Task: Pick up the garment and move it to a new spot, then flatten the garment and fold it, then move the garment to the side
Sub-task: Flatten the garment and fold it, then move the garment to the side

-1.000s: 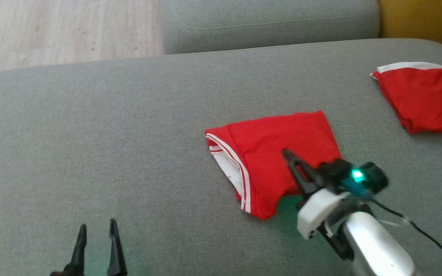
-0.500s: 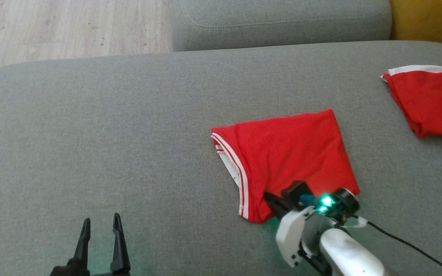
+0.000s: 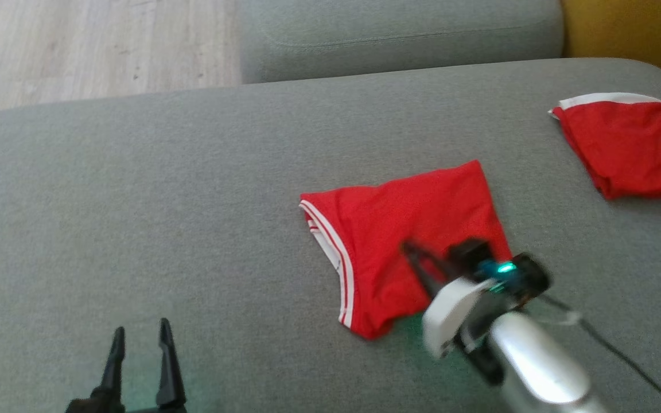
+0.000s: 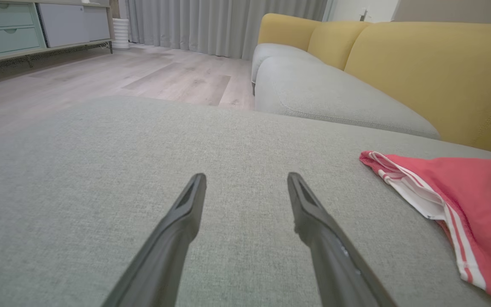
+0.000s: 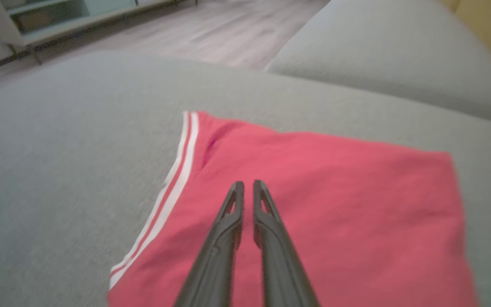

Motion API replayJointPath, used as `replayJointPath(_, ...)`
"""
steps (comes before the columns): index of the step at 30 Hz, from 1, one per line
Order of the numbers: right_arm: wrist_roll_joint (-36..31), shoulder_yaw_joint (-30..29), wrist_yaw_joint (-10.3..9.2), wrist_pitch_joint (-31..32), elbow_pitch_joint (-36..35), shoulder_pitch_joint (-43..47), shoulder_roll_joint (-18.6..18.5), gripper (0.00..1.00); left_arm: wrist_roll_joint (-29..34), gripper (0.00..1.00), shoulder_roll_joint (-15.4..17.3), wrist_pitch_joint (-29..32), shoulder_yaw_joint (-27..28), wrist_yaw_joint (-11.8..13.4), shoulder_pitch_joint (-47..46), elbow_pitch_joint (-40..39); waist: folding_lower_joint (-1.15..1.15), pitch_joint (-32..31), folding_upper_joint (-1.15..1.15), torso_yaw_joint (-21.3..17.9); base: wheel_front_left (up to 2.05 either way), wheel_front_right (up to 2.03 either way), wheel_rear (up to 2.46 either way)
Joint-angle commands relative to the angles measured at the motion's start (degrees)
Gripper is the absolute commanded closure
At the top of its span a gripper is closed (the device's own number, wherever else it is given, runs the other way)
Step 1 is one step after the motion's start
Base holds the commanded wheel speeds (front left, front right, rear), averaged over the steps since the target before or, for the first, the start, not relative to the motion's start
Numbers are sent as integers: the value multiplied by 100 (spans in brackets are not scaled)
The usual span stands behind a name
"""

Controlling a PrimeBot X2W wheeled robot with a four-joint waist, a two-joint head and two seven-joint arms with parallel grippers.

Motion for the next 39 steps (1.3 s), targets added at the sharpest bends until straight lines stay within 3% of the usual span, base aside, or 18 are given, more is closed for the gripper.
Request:
replayJointPath(1,-84,-217,39,-173,-359,-74,-14,26,61,0,-11,-37,266,-5,-111,-199,0,-44,0,-94,0,0,0)
replayJointPath(2,-147,-456,39,-231,-498,5,-81,0,72,0,-11,-37,297,-17,-102,-201,0,-60,0,-134,0,0,0)
replayJointPath(10,-592,-2290,39,-793,-1695,1025,-584,0,198,0,-11,-37,435,-175,-55,-131,0,-229,0,-296,0,0,0)
replayJointPath(16,-709,-3137,39,-1265,-1813,1765,-577,0,200,0,-11,-37,496,-265,8,-34,0,-326,0,-254,0,0,0)
replayJointPath(23,-537,-3124,39,-1476,-1715,2038,-391,0,149,0,-11,-37,445,-318,97,64,0,-390,0,-204,0,0,0)
replayJointPath(39,-214,-2645,39,-1515,-1691,2045,-484,0,116,0,-11,-37,503,-390,261,104,0,-532,0,-37,0,0,0)
